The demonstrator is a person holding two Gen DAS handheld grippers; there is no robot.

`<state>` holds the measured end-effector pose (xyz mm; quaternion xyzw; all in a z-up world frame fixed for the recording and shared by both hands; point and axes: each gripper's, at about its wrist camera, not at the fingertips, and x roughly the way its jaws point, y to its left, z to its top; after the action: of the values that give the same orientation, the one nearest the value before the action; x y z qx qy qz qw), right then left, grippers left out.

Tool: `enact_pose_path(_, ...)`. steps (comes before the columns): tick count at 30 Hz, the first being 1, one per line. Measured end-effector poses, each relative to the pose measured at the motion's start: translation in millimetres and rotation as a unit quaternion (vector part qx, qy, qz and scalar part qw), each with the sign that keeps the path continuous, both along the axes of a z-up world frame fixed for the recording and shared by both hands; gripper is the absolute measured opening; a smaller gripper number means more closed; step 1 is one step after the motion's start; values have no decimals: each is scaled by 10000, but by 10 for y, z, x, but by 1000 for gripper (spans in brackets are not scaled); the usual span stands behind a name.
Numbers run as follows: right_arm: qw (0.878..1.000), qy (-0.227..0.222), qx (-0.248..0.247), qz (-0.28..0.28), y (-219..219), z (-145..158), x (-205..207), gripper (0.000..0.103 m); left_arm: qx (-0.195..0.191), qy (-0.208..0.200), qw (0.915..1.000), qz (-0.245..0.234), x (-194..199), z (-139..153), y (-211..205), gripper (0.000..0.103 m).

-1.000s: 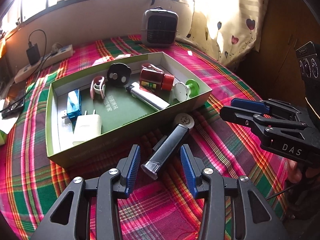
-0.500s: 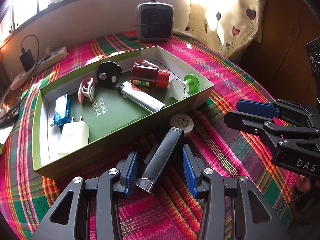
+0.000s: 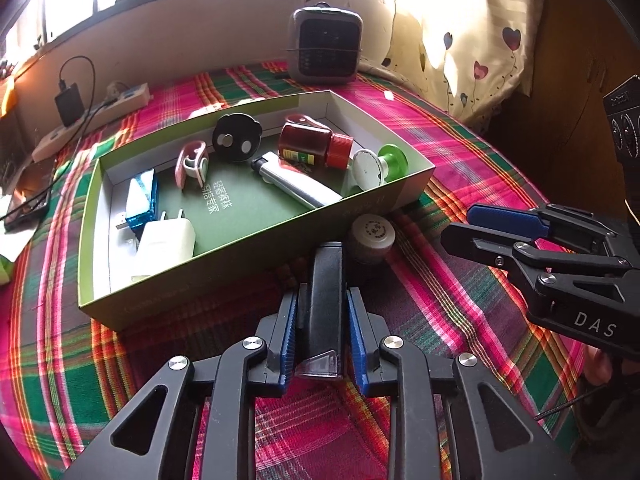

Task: Organize rigid objects
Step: 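Grasp the black flashlight with left gripper while right gripper approaches the white round jar, then close right gripper on the white round jar while left gripper lifts the flashlight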

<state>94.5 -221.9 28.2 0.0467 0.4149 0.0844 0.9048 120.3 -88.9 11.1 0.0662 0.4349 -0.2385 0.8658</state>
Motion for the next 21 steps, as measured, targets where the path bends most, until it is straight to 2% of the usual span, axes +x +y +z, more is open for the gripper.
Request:
enact_pose_path(11, 9996, 49, -64, 268, 261, -60, 92, 39, -208, 46, 9978, 624, -211, -10, 494, 23)
enact_pose_path(21, 9989, 95, -337, 324, 494, -130, 224, 47, -385, 28, 9920, 1203, -287, -20, 910, 23)
